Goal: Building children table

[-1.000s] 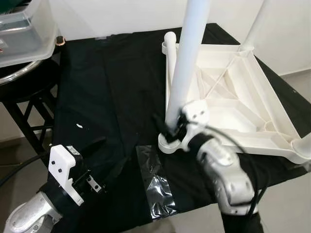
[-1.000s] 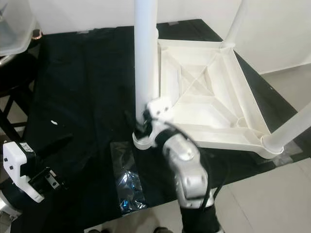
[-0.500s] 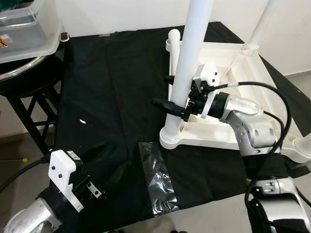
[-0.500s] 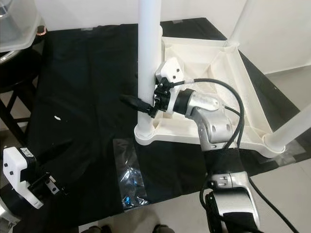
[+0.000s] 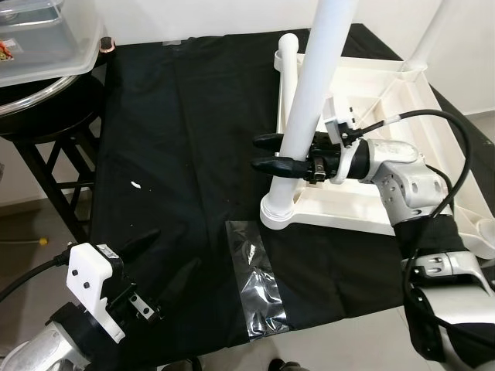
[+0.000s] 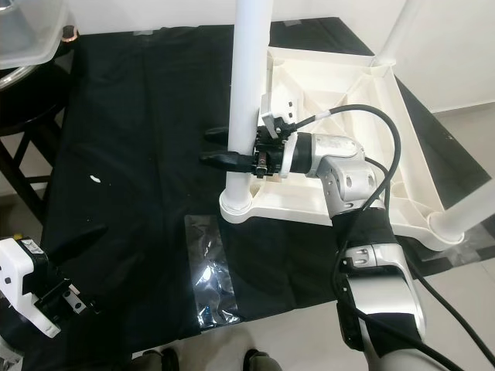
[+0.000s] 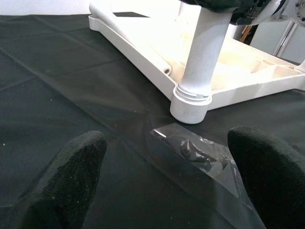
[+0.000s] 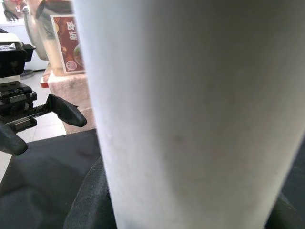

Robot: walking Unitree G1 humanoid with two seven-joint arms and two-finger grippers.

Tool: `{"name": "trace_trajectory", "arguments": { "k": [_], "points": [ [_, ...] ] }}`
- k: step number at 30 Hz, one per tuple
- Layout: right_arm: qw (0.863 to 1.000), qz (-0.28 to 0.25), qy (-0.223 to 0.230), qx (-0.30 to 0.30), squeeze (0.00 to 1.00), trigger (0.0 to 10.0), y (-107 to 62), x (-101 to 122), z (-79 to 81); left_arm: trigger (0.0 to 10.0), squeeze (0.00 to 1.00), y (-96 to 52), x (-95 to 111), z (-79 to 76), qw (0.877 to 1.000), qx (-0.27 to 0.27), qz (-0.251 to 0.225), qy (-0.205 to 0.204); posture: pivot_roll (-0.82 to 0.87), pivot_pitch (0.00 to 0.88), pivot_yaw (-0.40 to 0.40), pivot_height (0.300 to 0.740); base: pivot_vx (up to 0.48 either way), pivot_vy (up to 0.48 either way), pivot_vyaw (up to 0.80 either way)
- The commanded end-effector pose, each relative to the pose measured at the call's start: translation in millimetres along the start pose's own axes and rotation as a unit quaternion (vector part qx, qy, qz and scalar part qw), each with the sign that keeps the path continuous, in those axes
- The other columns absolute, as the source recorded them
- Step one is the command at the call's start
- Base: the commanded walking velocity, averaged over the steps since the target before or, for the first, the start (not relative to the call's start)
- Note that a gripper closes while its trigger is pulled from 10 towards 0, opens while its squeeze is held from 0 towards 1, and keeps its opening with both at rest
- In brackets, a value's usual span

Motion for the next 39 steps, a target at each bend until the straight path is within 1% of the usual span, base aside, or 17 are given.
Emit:
{"name": "trace_trajectory", "arguments": {
  "k": [1, 8, 10, 11, 12, 13, 14, 15, 18, 27, 28, 29, 30, 34, 35, 36, 39],
  "points": [
    [1.000, 0.019, 0.013, -0.021, 0.00, 0.0, -5.6, -12.4, -0.2, 10.0, 0.00, -0.9, -2.5, -1.7, 1.000, -0.004, 0.010, -0.002, 0.14, 0.249, -0.051, 0.740, 0.000, 0.000, 0.00],
    [0.974, 0.045, 0.052, -0.217, 0.00, 0.0, 15.2, -50.8, 9.5, 10.0, 0.00, 0.2, -2.8, 0.3, 1.000, -0.005, 0.008, -0.002, 0.12, 0.236, -0.049, 0.740, 0.000, 0.000, 0.00],
    [0.951, 0.076, 0.063, -0.292, 0.00, 0.0, 15.4, -68.3, 17.2, 10.0, 0.00, 0.5, -3.5, 0.6, 1.000, -0.006, 0.009, -0.002, 0.11, 0.234, -0.044, 0.740, 0.000, 0.000, 0.00],
    [0.922, 0.121, 0.065, -0.362, 0.00, 0.0, 10.5, -85.0, 29.2, 10.0, 0.00, 1.8, -3.8, 0.7, 1.000, -0.008, 0.008, -0.003, 0.11, 0.224, -0.043, 0.740, 0.000, 0.000, 0.00],
    [0.922, 0.121, 0.065, -0.362, 0.00, 0.0, 10.5, -85.0, 29.2, 10.0, 0.00, 1.8, -3.8, 0.7, 1.000, -0.008, 0.008, -0.003, 0.11, 0.224, -0.043, 0.740, 0.000, 0.000, 0.00],
    [0.889, 0.164, 0.055, -0.425, 0.00, 0.0, 2.0, -95.8, 41.4, 10.0, 0.00, 4.6, -4.3, 0.9, 1.000, -0.012, 0.007, -0.003, 0.10, 0.210, -0.034, 0.740, 0.000, 0.000, 0.00],
    [0.889, 0.164, 0.055, -0.425, 0.00, 0.0, 2.0, -95.8, 41.4, 10.0, 0.00, 4.6, -4.3, 0.9, 1.000, -0.012, 0.007, -0.003, 0.10, 0.210, -0.034, 0.740, 0.000, 0.000, 0.00],
    [0.860, 0.195, 0.033, -0.470, 0.00, 0.0, -4.5, -97.2, 51.1, 10.0, 0.00, 7.9, -4.7, 0.6, 1.000, -0.017, 0.004, -0.004, 0.09, 0.199, -0.035, 0.740, 0.000, 0.000, 0.00],
    [0.849, 0.204, 0.022, -0.488, 0.00, 0.0, -3.3, -94.4, 57.4, 10.0, 0.00, 11.2, -4.8, 0.9, 1.000, -0.021, 0.000, -0.004, 0.08, 0.189, -0.036, 0.740, 0.000, 0.000, 0.00],
    [0.860, 0.196, 0.040, -0.470, 0.00, 0.0, 21.9, -90.0, 68.2, 10.0, 0.00, 15.8, -1.7, 4.9, 1.000, -0.023, -0.008, 0.004, 0.08, 0.174, -0.043, 0.740, 0.000, 0.000, 0.00],
    [0.859, 0.193, 0.044, -0.472, 0.00, 3.7, 23.5, -88.3, 67.8, 10.0, 0.00, 15.4, -1.3, 5.2, 1.000, -0.023, -0.008, 0.005, 0.08, 0.176, -0.041, 0.740, 0.000, 0.000, 0.00],
    [0.858, 0.191, 0.046, -0.474, 0.00, 3.7, 24.6, -86.9, 67.6, 10.0, 0.00, 15.2, -1.2, 5.4, 1.000, -0.023, -0.007, 0.006, 0.08, 0.176, -0.041, 0.740, 0.000, 0.000, 0.00],
    [0.856, 0.190, 0.044, -0.479, 0.00, 10.0, 25.7, -83.6, 67.3, 10.0, 0.00, 15.1, -1.2, 5.1, 1.000, -0.024, -0.007, 0.006, 0.08, 0.180, -0.041, 0.740, 0.000, 0.000, 0.00],
    [0.851, 0.189, 0.039, -0.489, 0.00, 10.0, 24.5, -78.0, 63.2, 10.0, 0.00, 15.2, -1.7, 4.5, 1.000, -0.025, -0.006, 0.005, 0.08, 0.181, -0.040, 0.740, 0.000, 0.000, 0.00],
    [0.852, 0.180, 0.038, -0.490, 0.67, 10.0, 23.2, -74.2, 58.0, 10.0, 0.00, 15.2, -1.8, 4.4, 1.000, -0.026, -0.006, 0.005, 0.08, 0.183, -0.040, 0.740, 0.000, 0.000, 0.00],
    [0.861, 0.164, 0.041, -0.480, 1.00, 10.0, 24.4, -70.5, 53.4, 10.0, 0.00, 15.2, -1.9, 4.4, 1.000, -0.026, -0.006, 0.004, 0.08, 0.183, -0.040, 0.740, 0.000, 0.000, 0.00],
    [0.878, 0.142, 0.048, -0.456, 1.00, 10.0, 29.2, -65.9, 50.6, 10.0, 0.00, 15.2, -1.7, 4.1, 1.000, -0.026, -0.006, 0.004, 0.09, 0.190, -0.040, 0.740, 0.000, 0.000, 0.00]
  ]
}}
Point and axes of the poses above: a point about 5 cm out from each wrist's last joint towards the gripper, its own y axis pointing out of the wrist towards the gripper, its own x axis along the axis of the wrist's last joint, z = x × y, the point moved 5 cm from there along y, pointing out of the wrist towards the gripper, and after that the axes turned 10 degrees about -y, right-handed, at the moved point
